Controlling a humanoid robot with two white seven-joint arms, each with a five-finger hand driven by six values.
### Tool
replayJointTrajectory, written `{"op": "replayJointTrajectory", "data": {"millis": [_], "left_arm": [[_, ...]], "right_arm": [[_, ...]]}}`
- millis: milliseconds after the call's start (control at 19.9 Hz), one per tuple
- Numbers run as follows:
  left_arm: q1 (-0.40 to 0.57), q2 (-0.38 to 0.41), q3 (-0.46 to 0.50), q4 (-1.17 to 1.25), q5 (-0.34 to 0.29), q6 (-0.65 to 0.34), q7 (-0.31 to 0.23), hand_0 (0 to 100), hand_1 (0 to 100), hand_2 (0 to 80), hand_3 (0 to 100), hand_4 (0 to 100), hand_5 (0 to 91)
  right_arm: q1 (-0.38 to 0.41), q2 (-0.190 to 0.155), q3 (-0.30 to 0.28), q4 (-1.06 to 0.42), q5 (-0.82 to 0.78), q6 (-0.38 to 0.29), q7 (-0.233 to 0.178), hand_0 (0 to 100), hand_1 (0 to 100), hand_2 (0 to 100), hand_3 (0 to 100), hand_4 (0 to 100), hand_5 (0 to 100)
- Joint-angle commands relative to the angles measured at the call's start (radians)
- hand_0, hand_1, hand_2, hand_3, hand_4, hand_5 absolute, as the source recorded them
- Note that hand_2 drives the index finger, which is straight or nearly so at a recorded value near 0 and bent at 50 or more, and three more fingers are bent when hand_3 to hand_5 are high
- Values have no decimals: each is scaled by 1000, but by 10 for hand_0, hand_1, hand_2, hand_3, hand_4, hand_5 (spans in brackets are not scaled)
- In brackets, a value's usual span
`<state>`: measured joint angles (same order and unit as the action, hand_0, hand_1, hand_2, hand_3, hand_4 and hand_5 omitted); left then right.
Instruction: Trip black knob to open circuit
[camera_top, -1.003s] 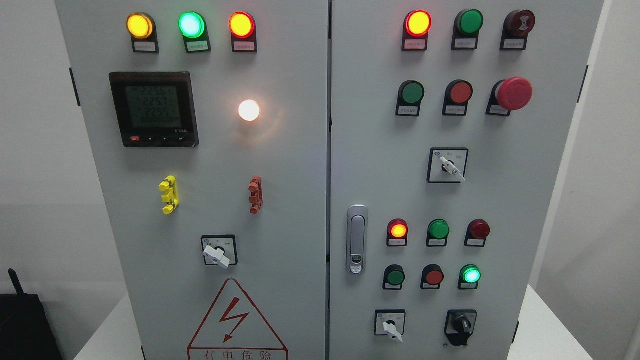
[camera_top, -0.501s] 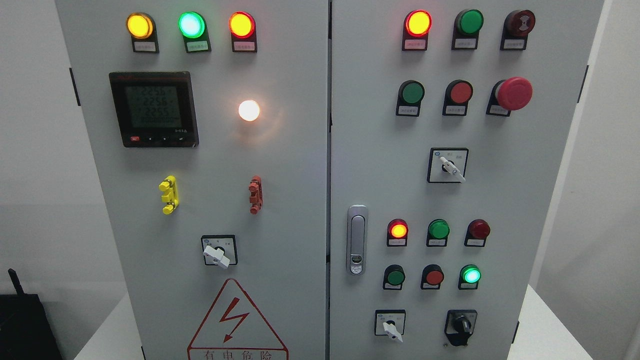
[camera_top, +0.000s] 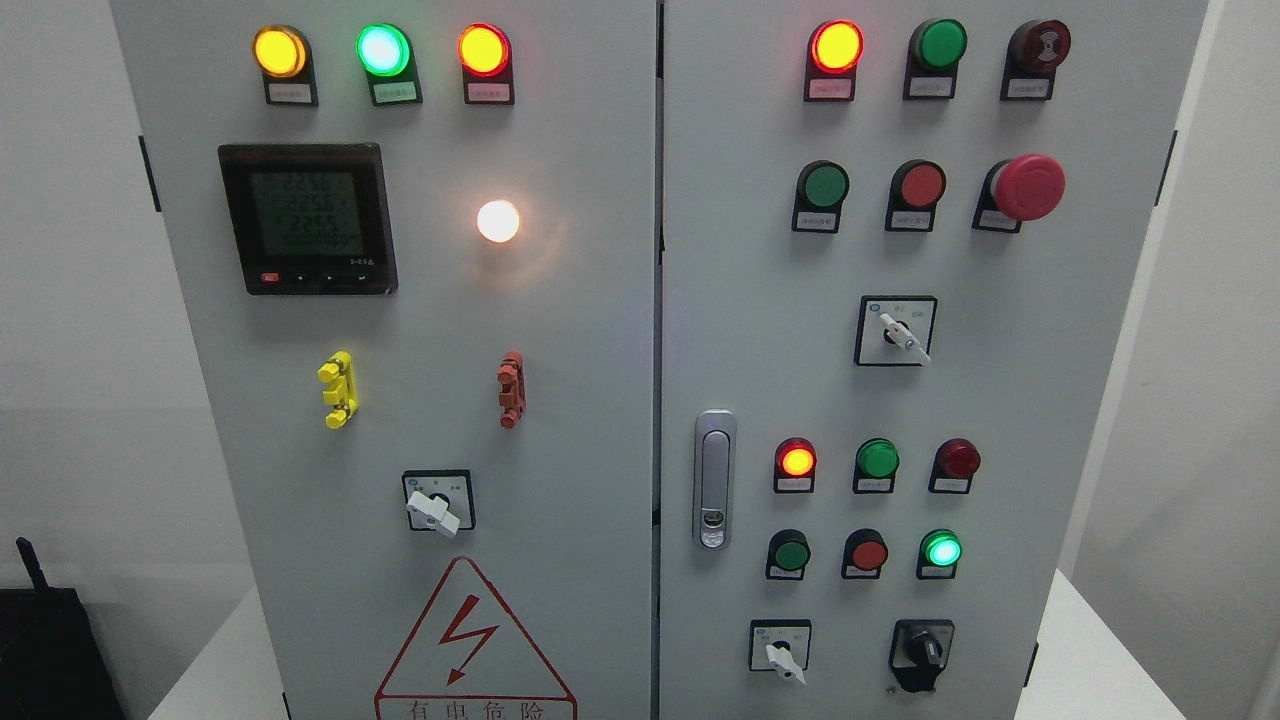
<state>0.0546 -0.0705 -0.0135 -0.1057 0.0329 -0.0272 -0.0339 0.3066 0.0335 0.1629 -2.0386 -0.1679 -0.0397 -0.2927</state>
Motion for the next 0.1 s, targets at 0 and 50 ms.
{"op": "replayJointTrajectory", "data": {"millis": [0,50], "left_arm": [[-2,-2,1,0,2,-2,0,120,389,0,0,0,0],[-4,-2,1,0,2,-2,0,120,389,0,0,0,0]], "right_arm": [[-3,3,-3,-26,-2,-14,1,0,98,0,71,0,0],[-3,3,-3,-28,-2,-14,1,0,98,0,71,0,0]]}}
